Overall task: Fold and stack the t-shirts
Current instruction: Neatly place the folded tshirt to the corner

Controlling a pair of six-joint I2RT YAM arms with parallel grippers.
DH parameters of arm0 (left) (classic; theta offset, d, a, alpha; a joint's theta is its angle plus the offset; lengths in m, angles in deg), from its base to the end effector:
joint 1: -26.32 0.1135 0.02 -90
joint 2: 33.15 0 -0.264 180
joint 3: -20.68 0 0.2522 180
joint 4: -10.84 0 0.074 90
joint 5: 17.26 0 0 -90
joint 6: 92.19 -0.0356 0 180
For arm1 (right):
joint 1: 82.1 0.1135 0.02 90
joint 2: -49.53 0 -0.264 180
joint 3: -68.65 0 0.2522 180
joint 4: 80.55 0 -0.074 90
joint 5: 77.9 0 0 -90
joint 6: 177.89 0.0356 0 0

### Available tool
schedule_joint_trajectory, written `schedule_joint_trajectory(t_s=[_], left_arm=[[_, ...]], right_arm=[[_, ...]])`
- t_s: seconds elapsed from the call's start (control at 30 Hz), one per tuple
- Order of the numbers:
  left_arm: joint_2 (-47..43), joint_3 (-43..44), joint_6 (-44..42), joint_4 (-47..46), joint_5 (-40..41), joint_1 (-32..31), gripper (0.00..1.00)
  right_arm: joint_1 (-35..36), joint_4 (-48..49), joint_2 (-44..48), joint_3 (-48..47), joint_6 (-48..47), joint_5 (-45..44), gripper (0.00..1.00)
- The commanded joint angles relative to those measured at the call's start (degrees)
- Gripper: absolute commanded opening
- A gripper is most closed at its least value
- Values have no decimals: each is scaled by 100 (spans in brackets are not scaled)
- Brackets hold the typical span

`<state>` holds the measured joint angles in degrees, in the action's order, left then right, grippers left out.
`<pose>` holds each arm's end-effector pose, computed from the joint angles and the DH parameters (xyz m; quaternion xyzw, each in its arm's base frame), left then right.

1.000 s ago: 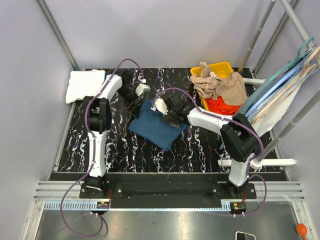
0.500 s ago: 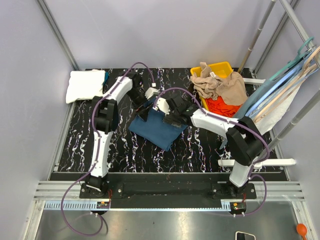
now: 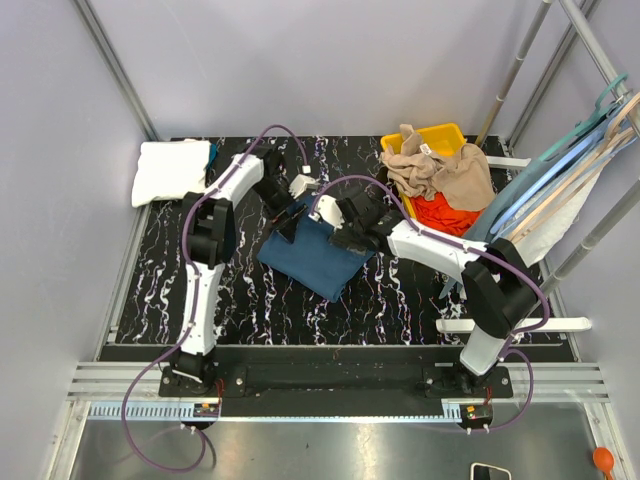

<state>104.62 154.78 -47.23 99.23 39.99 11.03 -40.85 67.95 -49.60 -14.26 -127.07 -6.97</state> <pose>0.4419 -0.1408 0.1709 0.4776 0.8319 -0.2769 0.0557 0.2907 0.2395 0.2241 -0.5483 0.7410 -0.1481 0.3584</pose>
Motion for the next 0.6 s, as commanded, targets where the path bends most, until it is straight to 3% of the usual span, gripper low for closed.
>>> schedule_joint_trajectory(t_s=[0.0,0.57], left_arm=[[-286,-203,48,-221,208,8,99],[-620,-511,4,-361,357,17,99]], right_arm=[[58,42,184,15,-20,-123,99],[111,77,-124,50,-11,-62,99]])
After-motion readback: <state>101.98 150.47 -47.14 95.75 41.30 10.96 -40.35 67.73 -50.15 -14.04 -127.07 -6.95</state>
